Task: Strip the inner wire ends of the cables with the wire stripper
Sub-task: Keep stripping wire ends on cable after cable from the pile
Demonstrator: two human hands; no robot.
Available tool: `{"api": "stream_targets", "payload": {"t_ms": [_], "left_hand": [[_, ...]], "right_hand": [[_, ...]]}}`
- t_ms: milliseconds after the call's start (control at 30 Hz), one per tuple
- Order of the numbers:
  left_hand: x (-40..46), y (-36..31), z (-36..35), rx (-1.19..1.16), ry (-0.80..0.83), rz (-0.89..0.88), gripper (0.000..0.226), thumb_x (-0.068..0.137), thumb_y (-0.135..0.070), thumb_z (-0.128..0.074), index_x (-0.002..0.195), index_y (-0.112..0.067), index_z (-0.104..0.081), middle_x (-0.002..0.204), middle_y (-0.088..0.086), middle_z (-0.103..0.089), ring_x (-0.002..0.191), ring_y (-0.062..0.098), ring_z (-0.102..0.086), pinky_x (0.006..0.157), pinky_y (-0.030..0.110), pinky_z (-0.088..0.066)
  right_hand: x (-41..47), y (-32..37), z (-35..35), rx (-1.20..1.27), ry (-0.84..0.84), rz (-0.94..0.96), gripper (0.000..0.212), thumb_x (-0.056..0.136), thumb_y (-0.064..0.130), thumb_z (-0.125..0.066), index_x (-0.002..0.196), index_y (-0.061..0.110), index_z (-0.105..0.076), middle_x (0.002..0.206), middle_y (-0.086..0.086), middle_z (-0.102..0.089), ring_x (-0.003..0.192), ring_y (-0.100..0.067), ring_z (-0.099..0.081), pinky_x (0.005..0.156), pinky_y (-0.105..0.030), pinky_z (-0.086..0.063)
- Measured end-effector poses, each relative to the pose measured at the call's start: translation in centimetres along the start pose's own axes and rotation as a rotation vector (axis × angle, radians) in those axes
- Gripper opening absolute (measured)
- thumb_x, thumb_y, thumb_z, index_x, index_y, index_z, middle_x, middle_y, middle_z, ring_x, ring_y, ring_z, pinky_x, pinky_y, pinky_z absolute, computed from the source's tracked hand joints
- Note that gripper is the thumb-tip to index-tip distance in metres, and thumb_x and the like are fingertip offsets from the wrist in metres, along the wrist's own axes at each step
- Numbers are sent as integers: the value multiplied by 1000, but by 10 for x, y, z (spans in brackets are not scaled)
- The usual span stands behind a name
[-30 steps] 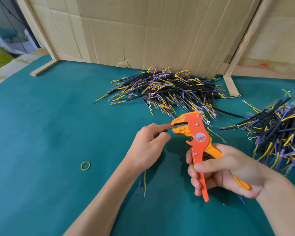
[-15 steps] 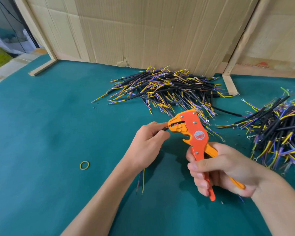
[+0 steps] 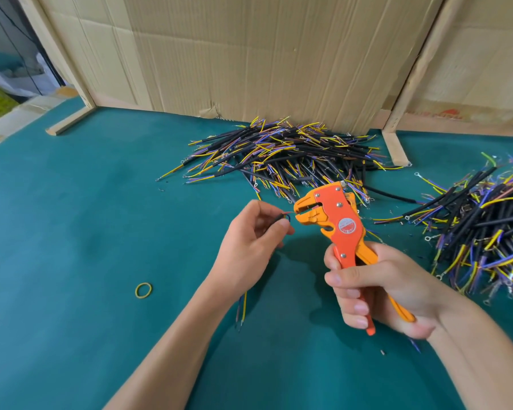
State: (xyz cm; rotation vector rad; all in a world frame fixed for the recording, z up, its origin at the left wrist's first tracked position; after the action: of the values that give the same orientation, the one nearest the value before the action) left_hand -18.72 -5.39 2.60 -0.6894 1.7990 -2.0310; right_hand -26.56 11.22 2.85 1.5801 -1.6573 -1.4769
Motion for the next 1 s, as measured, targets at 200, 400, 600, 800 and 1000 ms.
{"api": "stream_targets", "payload": {"t_ms": [200, 400, 600, 800, 1000], "left_hand": [[2, 0, 3, 58, -48, -58, 15, 92, -14, -67, 79, -16, -60, 74, 3, -72, 53, 11, -41, 54, 23, -35], [3, 1, 6, 128, -87, -63, 13, 85, -19, -75, 75, -22, -69, 68, 3, -69, 56, 11, -46, 54, 24, -38], [1, -1, 9, 270, -140, -91, 15, 86, -14, -78, 76, -24, -72, 59, -15, -62, 52, 3, -45, 54, 16, -38], [-3, -6, 8, 380, -188, -122, 9, 86, -15, -78, 83, -24, -77, 63, -20, -64, 54, 0, -50, 55, 10, -37], [-4, -8, 8, 405, -222, -138, 9, 84, -17, -80, 85, -25, -79, 70, -16, -70, 60, 1, -55, 61, 14, -43]], "right_hand": [[1, -1, 1, 2, 52, 11, 31, 69, 9, -83, 90, 10, -60, 69, -16, -44, 54, -28, -48, 53, -38, -45], [0, -2, 0, -70, 97, -1, 29, 73, 10, -82, 95, 11, -63, 74, -18, -49, 62, -34, -55, 60, -44, -49], [0, -3, 0, -97, 61, 12, 30, 71, 11, -84, 91, 11, -62, 72, -17, -48, 60, -32, -52, 59, -44, -50], [0, -4, -1, -137, 47, -12, 30, 72, 14, -85, 88, 12, -60, 68, -17, -47, 57, -30, -50, 56, -40, -47], [1, -4, -2, -132, 48, -18, 29, 75, 15, -84, 85, 12, -57, 68, -14, -46, 54, -28, -49, 55, -41, -42]]}}
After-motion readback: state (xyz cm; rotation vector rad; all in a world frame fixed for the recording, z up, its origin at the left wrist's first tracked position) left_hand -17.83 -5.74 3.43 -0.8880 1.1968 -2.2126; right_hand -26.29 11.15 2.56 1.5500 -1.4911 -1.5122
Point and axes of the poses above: each hand's wrist, its own x-axis towards the middle knuckle, its own z-axis out of the back of the hand, y = z × x, the point moved 5 cm from there along x, towards the middle knuckle
